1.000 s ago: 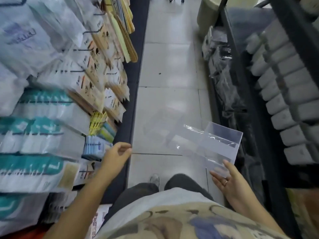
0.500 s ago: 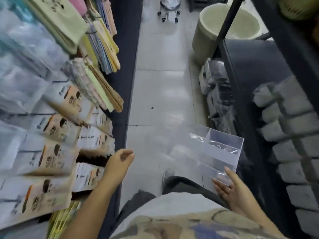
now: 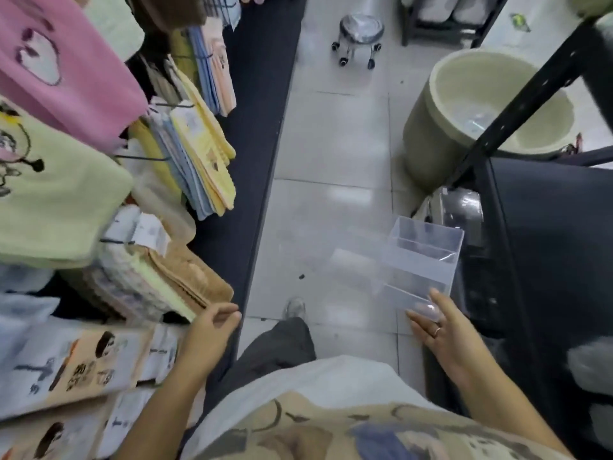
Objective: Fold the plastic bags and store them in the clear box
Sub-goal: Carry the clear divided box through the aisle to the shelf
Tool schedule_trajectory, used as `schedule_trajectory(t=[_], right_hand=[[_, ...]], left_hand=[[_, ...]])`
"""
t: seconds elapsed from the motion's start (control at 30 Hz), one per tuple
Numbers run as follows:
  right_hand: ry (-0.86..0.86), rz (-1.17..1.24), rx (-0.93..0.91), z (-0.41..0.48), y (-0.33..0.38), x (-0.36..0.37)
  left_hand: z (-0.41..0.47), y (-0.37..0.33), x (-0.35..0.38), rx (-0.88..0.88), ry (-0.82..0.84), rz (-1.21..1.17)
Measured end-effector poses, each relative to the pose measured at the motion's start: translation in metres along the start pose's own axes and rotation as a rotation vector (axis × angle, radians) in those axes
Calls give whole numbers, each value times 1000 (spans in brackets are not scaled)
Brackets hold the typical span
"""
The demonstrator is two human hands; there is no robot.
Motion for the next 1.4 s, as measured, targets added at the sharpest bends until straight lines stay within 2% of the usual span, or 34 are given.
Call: schedule_trajectory(t=[0.2,0.4,0.57,0.73,0.9,1.1,1.23,1.4], right_hand=[[-53,68,64,90,87,67],[-91,90,74,200,178,110],[-65,46,102,326,270,156],[-33,-59,59,441,402,220],[20,-110,34,552,521,304],[28,-44,-2,692,609,407],[-7,-5,30,760,660,462],[-52,19,83,819,729,507]], left_hand=[[172,-179,-3,141,15,114],[320,-347,43,299,47,168],[429,-415,92,228,21,128],[517,-464,127,105,35,111],[606,-506,127,0,-21,49],[752,-558,120,-81,-77,12],[871,-651,116,-11,-52,59],[1018,-815,121,159,-24,126]])
Point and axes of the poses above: each hand's wrist, its own z-axis towards the middle knuckle, its own x-axis out of the palm, y = z × x, the point moved 10 cm from there along z, towards the middle knuckle, and after that the axes turned 2 degrees about -y, right-handed, at the moved point
